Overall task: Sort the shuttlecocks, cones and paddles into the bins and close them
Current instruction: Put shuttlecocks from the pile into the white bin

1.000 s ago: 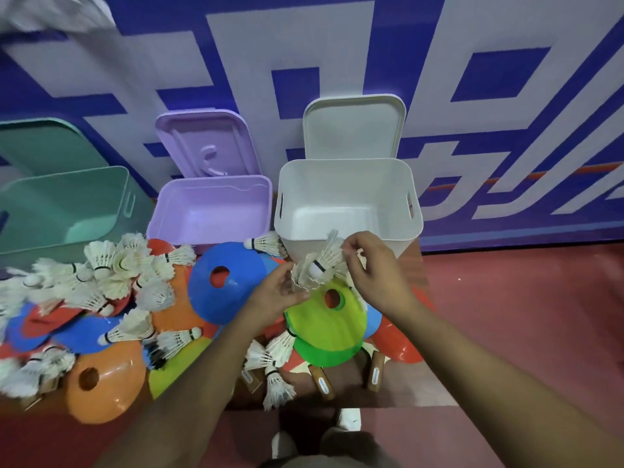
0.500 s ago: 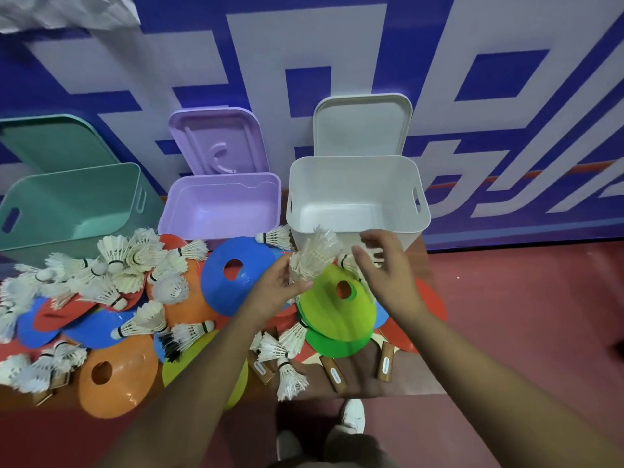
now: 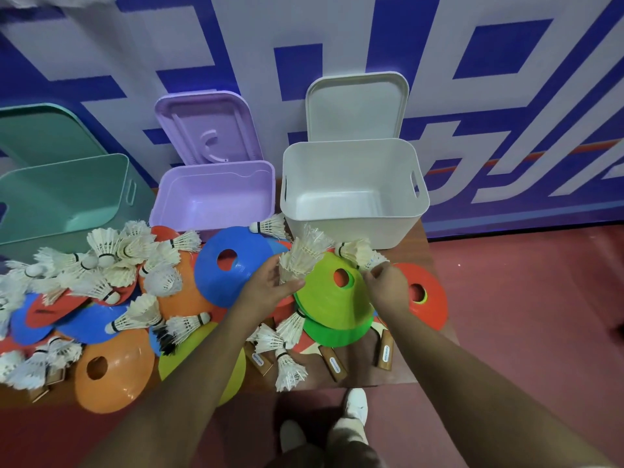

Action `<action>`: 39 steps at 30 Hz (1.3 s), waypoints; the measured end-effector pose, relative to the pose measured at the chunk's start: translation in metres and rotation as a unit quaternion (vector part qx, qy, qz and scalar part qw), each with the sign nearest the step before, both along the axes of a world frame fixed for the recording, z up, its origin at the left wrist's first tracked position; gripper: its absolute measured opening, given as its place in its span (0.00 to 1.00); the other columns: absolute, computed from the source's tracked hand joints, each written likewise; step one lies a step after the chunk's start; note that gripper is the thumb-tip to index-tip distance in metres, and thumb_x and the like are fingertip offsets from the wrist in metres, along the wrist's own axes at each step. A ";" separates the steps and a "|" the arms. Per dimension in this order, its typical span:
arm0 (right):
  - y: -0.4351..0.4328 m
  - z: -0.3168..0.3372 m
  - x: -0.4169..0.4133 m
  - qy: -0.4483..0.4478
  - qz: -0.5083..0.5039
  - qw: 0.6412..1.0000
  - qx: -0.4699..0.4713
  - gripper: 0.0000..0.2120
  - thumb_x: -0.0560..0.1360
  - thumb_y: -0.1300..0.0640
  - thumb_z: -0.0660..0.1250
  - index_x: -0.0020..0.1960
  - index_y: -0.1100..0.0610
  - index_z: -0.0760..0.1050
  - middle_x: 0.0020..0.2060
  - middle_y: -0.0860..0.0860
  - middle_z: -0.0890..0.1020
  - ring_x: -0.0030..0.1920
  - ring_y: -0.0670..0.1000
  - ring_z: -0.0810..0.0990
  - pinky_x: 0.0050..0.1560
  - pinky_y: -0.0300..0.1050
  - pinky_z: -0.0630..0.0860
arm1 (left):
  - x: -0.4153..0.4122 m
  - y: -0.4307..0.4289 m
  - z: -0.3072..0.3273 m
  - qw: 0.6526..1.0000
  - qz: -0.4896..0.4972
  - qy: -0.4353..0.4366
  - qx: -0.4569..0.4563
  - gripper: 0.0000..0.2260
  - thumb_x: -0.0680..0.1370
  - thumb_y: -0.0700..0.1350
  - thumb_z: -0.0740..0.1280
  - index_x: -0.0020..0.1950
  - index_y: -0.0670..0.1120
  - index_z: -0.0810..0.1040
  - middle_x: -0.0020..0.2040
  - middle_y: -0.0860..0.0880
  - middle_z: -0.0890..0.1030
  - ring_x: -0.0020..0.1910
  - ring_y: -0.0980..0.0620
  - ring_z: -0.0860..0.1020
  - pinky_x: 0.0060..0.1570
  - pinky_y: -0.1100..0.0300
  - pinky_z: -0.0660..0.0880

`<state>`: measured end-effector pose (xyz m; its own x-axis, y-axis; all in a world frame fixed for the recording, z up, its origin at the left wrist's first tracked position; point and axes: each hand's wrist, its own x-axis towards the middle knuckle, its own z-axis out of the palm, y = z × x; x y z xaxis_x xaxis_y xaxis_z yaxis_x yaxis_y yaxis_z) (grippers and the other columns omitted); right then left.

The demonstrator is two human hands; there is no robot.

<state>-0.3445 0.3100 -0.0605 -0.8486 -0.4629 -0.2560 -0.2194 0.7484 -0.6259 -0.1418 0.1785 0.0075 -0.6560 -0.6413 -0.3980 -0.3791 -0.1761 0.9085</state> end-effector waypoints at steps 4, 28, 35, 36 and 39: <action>-0.004 -0.005 -0.008 -0.057 -0.108 0.991 -0.061 0.14 0.73 0.58 0.71 0.54 0.61 0.70 0.48 0.58 0.80 0.49 0.60 0.78 0.44 0.47 0.69 | 0.003 0.001 -0.004 1.000 0.001 -0.003 -0.010 0.19 0.74 0.38 0.73 0.61 0.53 0.75 0.56 0.56 0.83 0.56 0.61 0.80 0.58 0.64 0.75; -0.036 0.194 -0.028 0.056 0.206 0.939 -0.268 0.04 0.74 0.63 0.69 0.48 0.57 0.79 0.39 0.45 0.81 0.41 0.43 0.79 0.43 0.38 0.75 | -0.041 -0.044 0.077 0.986 -0.070 0.068 -0.138 0.24 0.71 0.35 0.75 0.61 0.54 0.76 0.53 0.55 0.83 0.52 0.60 0.81 0.51 0.70 0.74; -0.071 0.171 -0.088 -0.126 0.172 0.951 -0.223 0.23 0.71 0.68 0.72 0.62 0.57 0.69 0.37 0.50 0.75 0.36 0.47 0.76 0.39 0.38 0.74 | -0.095 -0.092 0.079 0.951 -0.106 -0.035 -0.289 0.25 0.71 0.43 0.76 0.66 0.53 0.75 0.56 0.53 0.74 0.57 0.59 0.74 0.55 0.78 0.64; -0.076 0.164 -0.100 -0.150 0.175 0.952 -0.203 0.23 0.71 0.69 0.72 0.63 0.59 0.70 0.36 0.50 0.75 0.36 0.48 0.76 0.39 0.40 0.75 | -0.107 -0.099 0.075 0.944 -0.112 -0.051 -0.305 0.26 0.70 0.44 0.76 0.67 0.53 0.75 0.56 0.53 0.73 0.57 0.58 0.73 0.54 0.80 0.62; -0.089 0.140 -0.131 -0.179 0.194 0.953 -0.152 0.19 0.71 0.72 0.72 0.60 0.64 0.74 0.32 0.50 0.74 0.34 0.50 0.76 0.43 0.46 0.79 | -0.139 -0.116 0.058 0.929 -0.147 -0.092 -0.327 0.27 0.70 0.46 0.77 0.67 0.53 0.75 0.57 0.54 0.75 0.59 0.57 0.72 0.57 0.74 0.64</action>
